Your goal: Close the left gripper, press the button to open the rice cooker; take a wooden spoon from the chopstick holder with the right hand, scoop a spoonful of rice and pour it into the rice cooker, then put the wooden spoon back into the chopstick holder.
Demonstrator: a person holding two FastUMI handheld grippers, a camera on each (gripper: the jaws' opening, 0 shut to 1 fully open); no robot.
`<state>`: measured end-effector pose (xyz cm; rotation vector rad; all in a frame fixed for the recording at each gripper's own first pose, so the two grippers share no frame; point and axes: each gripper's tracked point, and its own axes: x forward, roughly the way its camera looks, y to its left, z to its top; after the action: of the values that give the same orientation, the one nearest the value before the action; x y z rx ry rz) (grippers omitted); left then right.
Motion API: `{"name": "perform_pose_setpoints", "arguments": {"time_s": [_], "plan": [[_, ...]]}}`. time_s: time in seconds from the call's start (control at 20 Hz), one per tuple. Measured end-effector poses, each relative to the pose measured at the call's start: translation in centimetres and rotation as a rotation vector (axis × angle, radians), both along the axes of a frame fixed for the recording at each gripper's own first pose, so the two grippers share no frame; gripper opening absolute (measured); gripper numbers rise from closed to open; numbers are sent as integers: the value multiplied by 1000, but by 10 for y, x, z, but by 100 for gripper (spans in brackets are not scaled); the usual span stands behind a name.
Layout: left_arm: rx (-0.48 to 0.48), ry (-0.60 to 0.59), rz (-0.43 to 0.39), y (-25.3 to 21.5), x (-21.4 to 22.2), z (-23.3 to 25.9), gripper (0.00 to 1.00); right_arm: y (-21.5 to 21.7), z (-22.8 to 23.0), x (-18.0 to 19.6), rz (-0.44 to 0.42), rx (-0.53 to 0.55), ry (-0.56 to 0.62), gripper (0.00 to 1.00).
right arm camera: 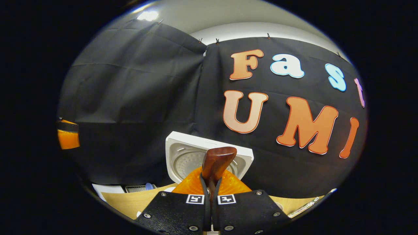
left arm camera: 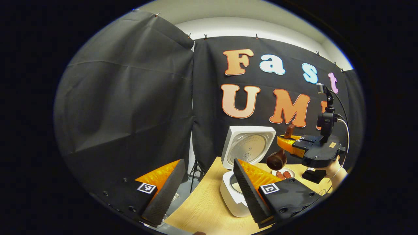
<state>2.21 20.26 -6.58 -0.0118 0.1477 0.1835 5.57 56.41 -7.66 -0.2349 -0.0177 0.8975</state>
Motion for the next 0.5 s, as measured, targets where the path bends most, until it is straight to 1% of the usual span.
{"name": "perform_pose_setpoints", "arguments": {"time_s": [0.1, 0.25, 0.35, 0.5], "plan": [[3, -5, -4, -4, -1, 3, 100, -7, -1, 5, -12, 38, 54, 1], [1, -12, -14, -10, -2, 6, 100, -30, 7, 12, -33, 138, 181, 1], [-4, -16, -23, -14, -3, 7, 100, -55, 21, 20, -67, 192, 212, 1], [-18, -22, -32, -22, -1, 10, 100, -104, 30, 31, -127, 242, 249, 1]]}}
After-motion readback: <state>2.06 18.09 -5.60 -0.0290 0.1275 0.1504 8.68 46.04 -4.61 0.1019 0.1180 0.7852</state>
